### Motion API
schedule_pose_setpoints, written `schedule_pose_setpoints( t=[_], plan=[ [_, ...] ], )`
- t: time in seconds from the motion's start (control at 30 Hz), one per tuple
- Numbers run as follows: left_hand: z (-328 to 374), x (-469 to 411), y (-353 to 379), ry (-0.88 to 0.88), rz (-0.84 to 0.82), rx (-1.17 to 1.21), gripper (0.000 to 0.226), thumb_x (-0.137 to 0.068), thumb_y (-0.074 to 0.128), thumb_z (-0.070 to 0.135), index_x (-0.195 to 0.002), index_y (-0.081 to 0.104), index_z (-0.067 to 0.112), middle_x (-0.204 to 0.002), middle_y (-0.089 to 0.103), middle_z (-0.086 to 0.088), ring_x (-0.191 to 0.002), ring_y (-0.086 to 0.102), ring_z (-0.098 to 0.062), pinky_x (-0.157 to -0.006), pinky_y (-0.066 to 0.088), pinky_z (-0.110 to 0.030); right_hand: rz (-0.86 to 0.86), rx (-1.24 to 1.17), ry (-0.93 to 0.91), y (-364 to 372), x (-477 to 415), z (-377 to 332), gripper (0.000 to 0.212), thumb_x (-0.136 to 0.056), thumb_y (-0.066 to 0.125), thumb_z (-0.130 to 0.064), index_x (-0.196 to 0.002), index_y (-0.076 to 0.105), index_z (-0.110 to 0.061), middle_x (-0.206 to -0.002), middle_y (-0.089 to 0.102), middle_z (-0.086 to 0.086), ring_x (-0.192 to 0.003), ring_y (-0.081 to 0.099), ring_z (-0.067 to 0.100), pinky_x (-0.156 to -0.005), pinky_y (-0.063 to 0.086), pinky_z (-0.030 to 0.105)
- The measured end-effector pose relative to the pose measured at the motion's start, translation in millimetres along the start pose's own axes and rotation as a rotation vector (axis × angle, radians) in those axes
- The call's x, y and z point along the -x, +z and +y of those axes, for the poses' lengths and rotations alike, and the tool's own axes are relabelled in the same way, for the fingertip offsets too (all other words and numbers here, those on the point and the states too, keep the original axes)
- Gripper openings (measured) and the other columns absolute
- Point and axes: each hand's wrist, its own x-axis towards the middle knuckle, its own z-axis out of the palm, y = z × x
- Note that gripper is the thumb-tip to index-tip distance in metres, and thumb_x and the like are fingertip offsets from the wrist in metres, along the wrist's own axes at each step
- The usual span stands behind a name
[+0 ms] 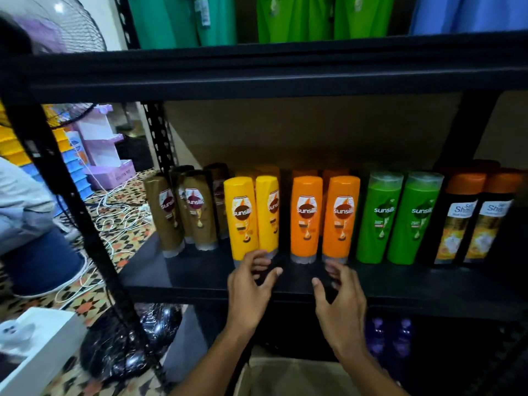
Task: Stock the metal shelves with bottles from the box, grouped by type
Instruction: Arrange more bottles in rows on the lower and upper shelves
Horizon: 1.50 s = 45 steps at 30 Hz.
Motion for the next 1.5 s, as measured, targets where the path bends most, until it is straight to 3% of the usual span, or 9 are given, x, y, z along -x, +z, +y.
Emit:
schedule_pose_setpoints(
  t=[0.13, 0.27, 0.4, 0.47, 0.6, 0.87, 1.2, 1.37, 1.5],
  plan=[
    [-13, -14, -39, 0.028, 0.179, -0.051, 0.061, -0.078, 0.087, 0.032, -0.129, 0.054, 0.033, -0.112, 0.059, 0.014, -0.102, 0.058, -0.002, -0.086, 0.054, -0.030, -0.159, -0.033, -0.069, 32, 13, -27, 0.049, -0.092, 0.069, -0.015, -0.136, 0.052, -0.025, -0.130, 0.055, -0.010, -0.122, 0.052, 0.002, -0.101, 0.052, 0.033],
    [-26, -44, -49, -0.022, 0.006, 0.003, 0.082, -0.078, 0.086, 0.040, -0.144, 0.038, 0.032, -0.137, 0.052, 0.011, -0.119, 0.053, -0.008, -0.094, 0.049, -0.029, -0.297, 0.031, -0.006, 71, 0, -47, 0.066, -0.095, 0.064, -0.017, -0.153, 0.032, -0.022, -0.154, 0.042, -0.002, -0.140, 0.041, 0.014, -0.115, 0.040, 0.038],
    [-36, -64, -41, -0.025, -0.114, 0.096, 0.076, -0.082, 0.084, 0.034, -0.142, 0.039, 0.027, -0.132, 0.057, 0.011, -0.114, 0.057, -0.003, -0.083, 0.047, -0.010, -0.335, 0.083, 0.087, 93, -18, -56, 0.079, -0.094, 0.064, -0.016, -0.158, 0.019, -0.014, -0.162, 0.029, 0.007, -0.148, 0.031, 0.025, -0.116, 0.031, 0.035],
    [-41, -71, -40, -0.039, -0.121, 0.124, 0.068, -0.084, 0.082, 0.031, -0.140, 0.044, 0.026, -0.127, 0.061, 0.012, -0.109, 0.060, -0.001, -0.083, 0.050, -0.011, -0.338, 0.074, 0.114, 101, -24, -56, 0.082, -0.094, 0.067, -0.019, -0.158, 0.017, -0.015, -0.161, 0.029, 0.007, -0.147, 0.031, 0.026, -0.115, 0.031, 0.035],
    [-52, -77, -54, -0.038, -0.216, 0.162, 0.063, -0.089, 0.077, 0.032, -0.143, 0.044, 0.027, -0.128, 0.060, 0.017, -0.114, 0.059, -0.001, -0.099, 0.053, -0.032, -0.314, 0.076, 0.104, 120, -40, -48, 0.087, -0.088, 0.075, -0.029, -0.157, 0.022, -0.018, -0.154, 0.040, 0.006, -0.142, 0.038, 0.026, -0.115, 0.038, 0.044],
    [-68, -76, -88, -0.077, -0.232, 0.208, 0.052, -0.090, 0.075, 0.027, -0.137, 0.051, 0.033, -0.134, 0.064, 0.012, -0.124, 0.061, -0.008, -0.108, 0.050, -0.044, -0.158, 0.049, 0.165, 145, -53, -51, 0.075, -0.083, 0.080, -0.033, -0.144, 0.038, -0.016, -0.137, 0.050, 0.009, -0.127, 0.050, 0.031, -0.101, 0.042, 0.039],
    [-48, -50, -91, -0.113, -0.263, 0.189, 0.060, -0.086, 0.075, 0.029, -0.141, 0.054, 0.022, -0.133, 0.067, 0.007, -0.122, 0.064, -0.010, -0.107, 0.052, -0.045, -0.118, 0.053, 0.041, 103, -14, -44, 0.077, -0.062, 0.086, -0.061, -0.121, 0.053, -0.025, -0.115, 0.062, -0.002, -0.105, 0.062, 0.020, -0.087, 0.056, 0.040],
    [-21, -28, -61, -0.104, -0.345, 0.198, 0.060, -0.087, 0.077, 0.028, -0.142, 0.053, 0.023, -0.132, 0.068, 0.009, -0.120, 0.065, -0.006, -0.106, 0.053, -0.042, -0.076, 0.094, 0.050, 58, -5, -27, 0.085, -0.059, 0.078, -0.074, -0.126, 0.050, -0.030, -0.119, 0.067, -0.001, -0.108, 0.064, 0.023, -0.092, 0.055, 0.046],
    [6, -13, -12, -0.072, -0.420, 0.231, 0.057, -0.086, 0.078, 0.028, -0.138, 0.054, 0.026, -0.130, 0.069, 0.011, -0.118, 0.066, -0.004, -0.102, 0.055, -0.036, -0.002, 0.116, 0.050, 6, -7, -1, 0.085, -0.061, 0.081, -0.070, -0.129, 0.052, -0.028, -0.120, 0.065, 0.000, -0.107, 0.063, 0.022, -0.090, 0.055, 0.043]
  ],
)
